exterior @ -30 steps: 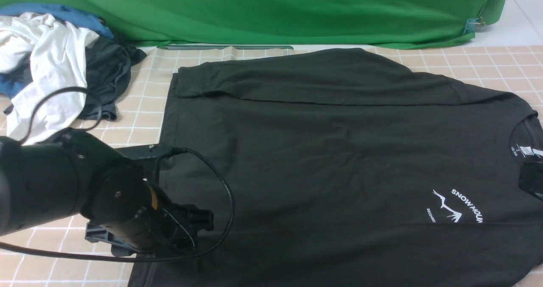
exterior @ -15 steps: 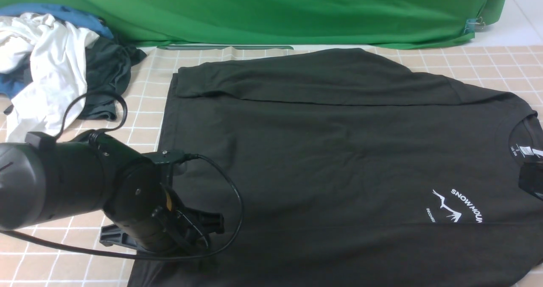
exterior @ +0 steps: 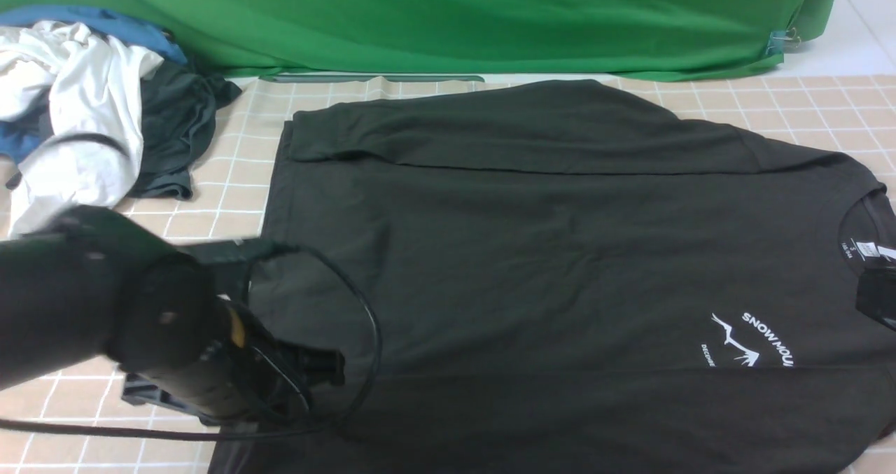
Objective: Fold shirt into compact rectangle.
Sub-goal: 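Fold the left side of the black T-shirt inward over its body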
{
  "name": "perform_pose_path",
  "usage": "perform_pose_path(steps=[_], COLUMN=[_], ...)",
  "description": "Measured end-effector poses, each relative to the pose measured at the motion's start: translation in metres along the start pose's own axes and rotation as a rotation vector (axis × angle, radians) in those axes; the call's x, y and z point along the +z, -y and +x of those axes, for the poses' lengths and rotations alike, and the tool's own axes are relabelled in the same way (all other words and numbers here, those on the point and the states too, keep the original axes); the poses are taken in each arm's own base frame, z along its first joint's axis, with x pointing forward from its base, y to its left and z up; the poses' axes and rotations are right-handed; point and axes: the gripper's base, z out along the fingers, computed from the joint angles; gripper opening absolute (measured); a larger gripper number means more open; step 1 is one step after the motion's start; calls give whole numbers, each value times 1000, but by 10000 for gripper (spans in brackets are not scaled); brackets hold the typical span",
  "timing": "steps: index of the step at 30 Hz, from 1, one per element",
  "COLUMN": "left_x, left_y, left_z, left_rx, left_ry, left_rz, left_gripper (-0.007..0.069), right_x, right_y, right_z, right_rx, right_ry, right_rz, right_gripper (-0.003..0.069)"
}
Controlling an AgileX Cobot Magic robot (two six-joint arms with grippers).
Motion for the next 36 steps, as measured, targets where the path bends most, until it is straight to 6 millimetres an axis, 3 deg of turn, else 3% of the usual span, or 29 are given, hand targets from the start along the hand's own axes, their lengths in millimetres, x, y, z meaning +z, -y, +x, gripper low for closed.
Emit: perform_pose_path(steps=[7, 12, 17, 26, 36], left_x=[-34, -60, -70, -59, -16], left_y=[5, 17, 26, 35, 13], left_z=[-16, -51, -78, -116, -149], left_rx=[1, 21, 48, 49, 2], left_ry=[125, 261, 336, 359, 330], left_rz=[55, 62, 47, -15, -74], left_gripper=[31, 31, 31, 31, 31], right_x=[0, 0, 0, 7, 8], right_y=[0, 0, 0, 4, 4], right_z=[0, 0, 0, 13, 16], right_rx=[0, 0, 0, 13, 16], right_ry=[0, 0, -1, -45, -59], right_rz=[0, 0, 0, 5, 5], right_gripper=[45, 45, 50, 56, 62])
